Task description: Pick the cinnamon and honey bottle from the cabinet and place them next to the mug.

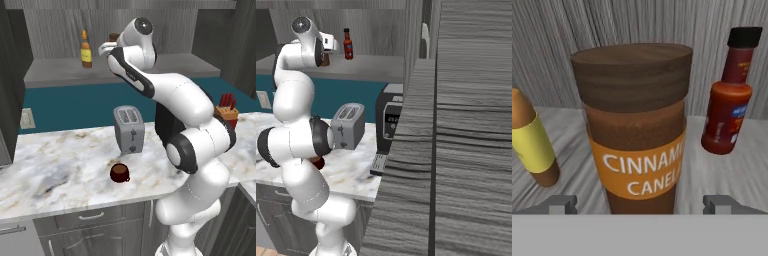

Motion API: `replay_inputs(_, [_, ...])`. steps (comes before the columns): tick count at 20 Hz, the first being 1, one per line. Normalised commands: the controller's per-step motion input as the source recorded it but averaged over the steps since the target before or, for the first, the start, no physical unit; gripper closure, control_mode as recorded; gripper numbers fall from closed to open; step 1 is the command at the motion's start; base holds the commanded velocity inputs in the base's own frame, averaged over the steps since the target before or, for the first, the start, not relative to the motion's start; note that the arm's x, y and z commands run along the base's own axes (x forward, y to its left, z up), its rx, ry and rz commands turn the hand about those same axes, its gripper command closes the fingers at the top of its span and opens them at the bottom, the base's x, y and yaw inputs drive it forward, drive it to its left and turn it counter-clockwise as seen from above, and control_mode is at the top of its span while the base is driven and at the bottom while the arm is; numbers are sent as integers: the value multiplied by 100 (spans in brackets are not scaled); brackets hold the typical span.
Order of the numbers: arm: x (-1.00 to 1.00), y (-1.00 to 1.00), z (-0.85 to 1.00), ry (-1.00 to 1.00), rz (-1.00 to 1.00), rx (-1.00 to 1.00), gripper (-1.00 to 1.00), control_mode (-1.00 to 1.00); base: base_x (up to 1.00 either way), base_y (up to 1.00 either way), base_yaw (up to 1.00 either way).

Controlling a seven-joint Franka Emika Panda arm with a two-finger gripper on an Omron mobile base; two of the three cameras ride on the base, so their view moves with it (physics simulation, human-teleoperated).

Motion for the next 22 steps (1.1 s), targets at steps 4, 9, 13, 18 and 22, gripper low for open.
replay_inputs(4, [13, 2, 0, 0, 0, 0, -100, -100, 0, 0, 0])
replay_inputs(9, [9, 0, 0, 0, 0, 0, -100, -100, 0, 0, 0])
replay_inputs(13, [4, 1, 0, 0, 0, 0, -100, -100, 0, 0, 0])
replay_inputs(18, [0, 1, 0, 0, 0, 0, -100, -100, 0, 0, 0])
replay_inputs(22, [0, 0, 0, 0, 0, 0, 100, -100, 0, 0, 0])
